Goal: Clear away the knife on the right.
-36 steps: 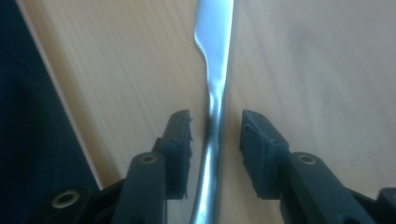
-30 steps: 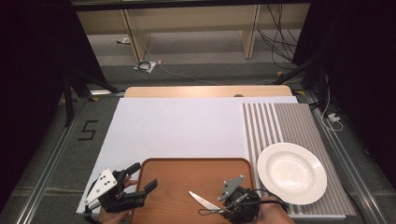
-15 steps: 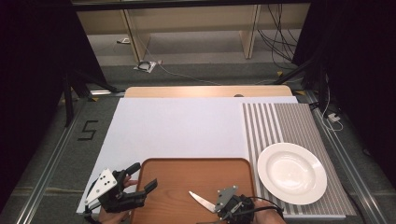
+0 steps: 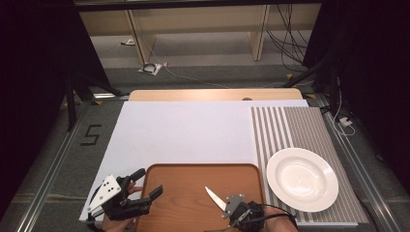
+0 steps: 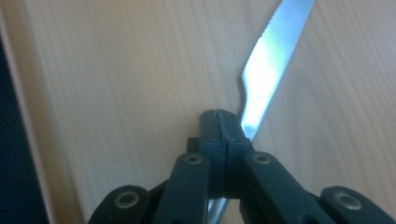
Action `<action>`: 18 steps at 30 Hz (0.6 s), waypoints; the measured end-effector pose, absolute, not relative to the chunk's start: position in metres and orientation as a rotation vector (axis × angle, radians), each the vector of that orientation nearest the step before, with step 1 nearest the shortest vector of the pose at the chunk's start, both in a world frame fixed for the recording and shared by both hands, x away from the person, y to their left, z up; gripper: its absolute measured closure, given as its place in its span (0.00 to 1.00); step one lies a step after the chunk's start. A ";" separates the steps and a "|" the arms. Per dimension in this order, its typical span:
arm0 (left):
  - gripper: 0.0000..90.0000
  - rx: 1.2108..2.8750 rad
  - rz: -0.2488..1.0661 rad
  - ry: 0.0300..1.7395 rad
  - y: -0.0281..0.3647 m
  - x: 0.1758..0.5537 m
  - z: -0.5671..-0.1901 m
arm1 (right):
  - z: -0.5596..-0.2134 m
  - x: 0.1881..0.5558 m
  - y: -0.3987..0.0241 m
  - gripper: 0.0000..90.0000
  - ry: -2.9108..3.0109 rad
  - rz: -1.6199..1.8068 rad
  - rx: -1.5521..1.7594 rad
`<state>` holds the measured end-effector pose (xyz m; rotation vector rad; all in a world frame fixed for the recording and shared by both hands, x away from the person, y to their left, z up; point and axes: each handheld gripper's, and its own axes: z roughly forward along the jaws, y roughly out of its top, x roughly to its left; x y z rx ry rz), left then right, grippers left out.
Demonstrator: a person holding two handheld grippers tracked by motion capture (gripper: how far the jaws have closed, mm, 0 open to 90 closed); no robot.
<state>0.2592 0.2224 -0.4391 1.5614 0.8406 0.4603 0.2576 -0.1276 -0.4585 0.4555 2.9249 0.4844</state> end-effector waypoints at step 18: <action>0.17 1.561 0.461 0.841 0.222 0.259 -0.439 | -0.458 0.264 -0.156 1.00 2.865 0.452 0.598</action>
